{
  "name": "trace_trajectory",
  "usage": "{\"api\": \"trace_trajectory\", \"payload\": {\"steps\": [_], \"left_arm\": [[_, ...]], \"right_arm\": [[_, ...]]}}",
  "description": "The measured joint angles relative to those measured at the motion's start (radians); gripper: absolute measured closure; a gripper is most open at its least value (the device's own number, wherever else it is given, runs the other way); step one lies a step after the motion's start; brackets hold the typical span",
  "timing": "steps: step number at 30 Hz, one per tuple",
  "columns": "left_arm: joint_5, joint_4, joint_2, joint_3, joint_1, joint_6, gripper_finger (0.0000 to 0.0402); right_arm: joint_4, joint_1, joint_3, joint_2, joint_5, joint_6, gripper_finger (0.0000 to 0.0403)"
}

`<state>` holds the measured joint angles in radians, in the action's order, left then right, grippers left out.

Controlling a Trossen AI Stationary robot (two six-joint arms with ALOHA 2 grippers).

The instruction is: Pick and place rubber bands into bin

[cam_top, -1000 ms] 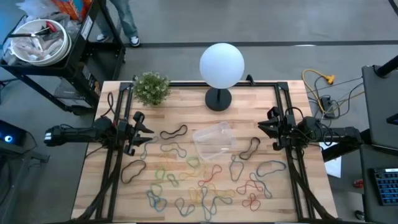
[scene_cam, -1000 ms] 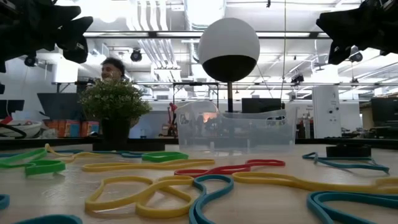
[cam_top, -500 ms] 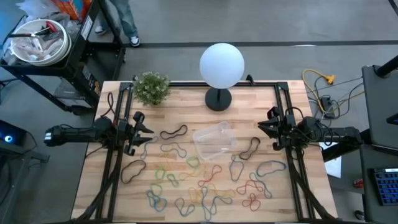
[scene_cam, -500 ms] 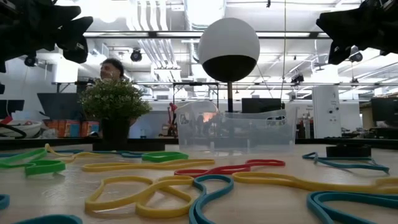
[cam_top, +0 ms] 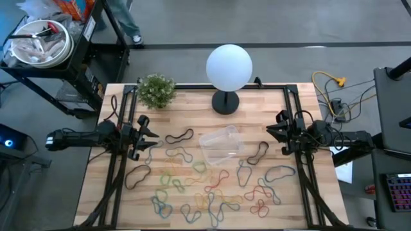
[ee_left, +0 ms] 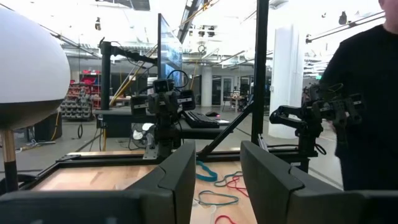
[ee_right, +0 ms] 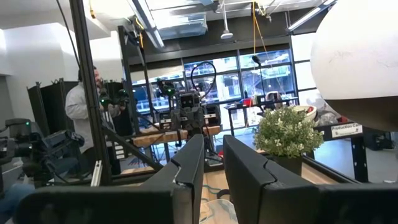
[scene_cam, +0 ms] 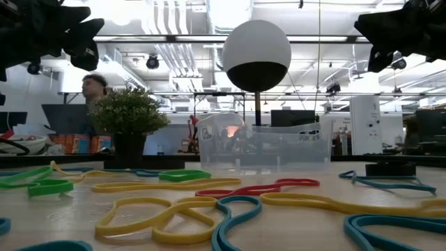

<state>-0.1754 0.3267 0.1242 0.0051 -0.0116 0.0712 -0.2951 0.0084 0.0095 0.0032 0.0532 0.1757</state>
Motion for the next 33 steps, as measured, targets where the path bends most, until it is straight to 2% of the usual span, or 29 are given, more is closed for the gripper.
{"api": "trace_trajectory", "payload": {"steps": [12,19,27,33], "left_arm": [[0.000,0.000,0.000,0.000,0.000,0.000,0.0290],[0.000,0.001,0.000,0.000,0.000,0.000,0.0290],[0.000,0.000,0.000,0.000,0.000,0.000,0.0290],[0.000,0.005,0.000,0.000,0.000,0.000,0.0290]], "right_arm": [[-0.003,0.000,0.000,0.000,0.003,-0.009,0.0346],[-0.176,0.000,0.001,0.000,0.057,0.031,0.0346],[-0.274,0.000,0.001,-0.001,0.059,0.042,0.0346],[-0.291,0.000,0.001,-0.001,0.059,0.149,0.0346]]}}
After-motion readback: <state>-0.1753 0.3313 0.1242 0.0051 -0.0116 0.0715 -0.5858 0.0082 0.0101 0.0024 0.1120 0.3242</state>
